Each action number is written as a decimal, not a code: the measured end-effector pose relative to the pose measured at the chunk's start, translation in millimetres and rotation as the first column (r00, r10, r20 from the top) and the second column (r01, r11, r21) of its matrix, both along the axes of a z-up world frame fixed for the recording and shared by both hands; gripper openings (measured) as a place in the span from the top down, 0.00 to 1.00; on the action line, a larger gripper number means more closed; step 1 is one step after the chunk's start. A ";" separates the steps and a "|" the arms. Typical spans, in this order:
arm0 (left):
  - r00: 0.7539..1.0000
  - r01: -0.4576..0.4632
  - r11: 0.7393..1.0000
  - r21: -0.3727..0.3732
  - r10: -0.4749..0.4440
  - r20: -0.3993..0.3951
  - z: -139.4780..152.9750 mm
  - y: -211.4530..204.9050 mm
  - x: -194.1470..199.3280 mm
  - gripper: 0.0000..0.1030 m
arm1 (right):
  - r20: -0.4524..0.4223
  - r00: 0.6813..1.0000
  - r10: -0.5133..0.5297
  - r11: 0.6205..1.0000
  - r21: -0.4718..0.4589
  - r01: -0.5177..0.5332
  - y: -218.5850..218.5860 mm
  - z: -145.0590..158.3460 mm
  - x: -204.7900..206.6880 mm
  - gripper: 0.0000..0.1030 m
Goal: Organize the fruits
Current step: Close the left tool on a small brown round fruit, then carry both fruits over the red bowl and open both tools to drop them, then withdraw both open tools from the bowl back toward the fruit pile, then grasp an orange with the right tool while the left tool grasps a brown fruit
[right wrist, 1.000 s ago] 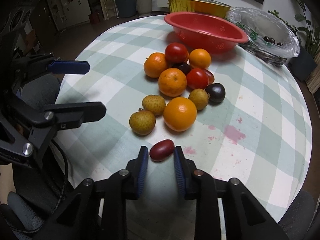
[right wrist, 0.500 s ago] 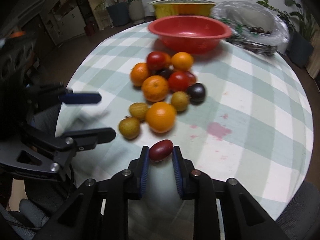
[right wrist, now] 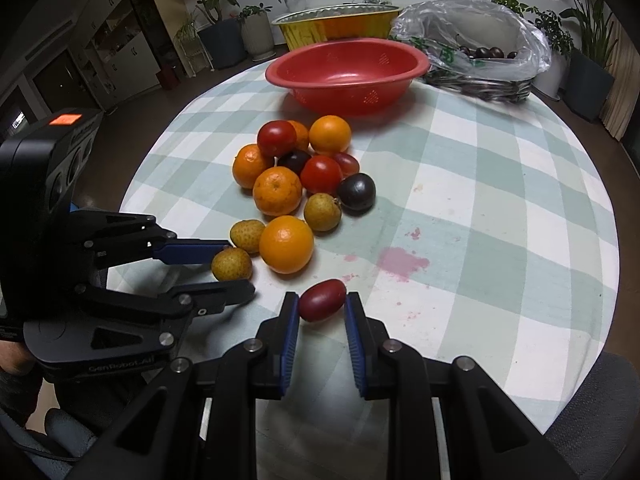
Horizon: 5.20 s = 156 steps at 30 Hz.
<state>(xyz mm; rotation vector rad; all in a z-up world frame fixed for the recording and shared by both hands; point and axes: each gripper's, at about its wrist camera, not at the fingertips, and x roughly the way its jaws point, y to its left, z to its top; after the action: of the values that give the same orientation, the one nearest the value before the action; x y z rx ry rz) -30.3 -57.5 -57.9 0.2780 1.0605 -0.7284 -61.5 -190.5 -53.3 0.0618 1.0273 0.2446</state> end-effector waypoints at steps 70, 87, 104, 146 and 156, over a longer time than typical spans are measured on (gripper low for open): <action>0.995 -0.043 0.996 0.080 0.036 0.089 18.3 -35.5 262.9 0.71 | -0.022 0.995 0.096 0.980 -0.174 -0.098 -1.1 3.9 266.1 0.71; 0.977 -0.142 0.984 -0.110 0.158 0.145 71.3 24.4 192.7 0.18 | 0.208 0.977 0.035 0.998 -0.066 -0.021 -27.9 77.7 179.9 0.32; 0.972 -0.124 0.985 -0.123 0.146 0.187 37.3 55.8 36.8 0.00 | 0.058 0.997 0.056 0.998 0.029 -0.058 -0.2 7.1 28.3 0.40; 0.993 0.091 0.996 0.022 -0.092 0.073 6.2 6.1 35.6 0.20 | 0.006 0.995 0.099 0.985 0.141 -0.099 -2.9 -7.9 32.5 0.63; 0.990 0.125 0.991 0.043 -0.128 0.059 -2.1 -12.5 29.7 0.65 | 0.022 0.999 0.043 0.988 0.148 -0.046 -22.6 -2.0 26.7 0.63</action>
<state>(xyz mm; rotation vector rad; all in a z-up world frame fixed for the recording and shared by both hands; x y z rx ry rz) -0.5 -70.0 -60.0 0.4020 1.0055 -0.8085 -34.7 -213.1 -55.2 0.1715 0.9913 0.3614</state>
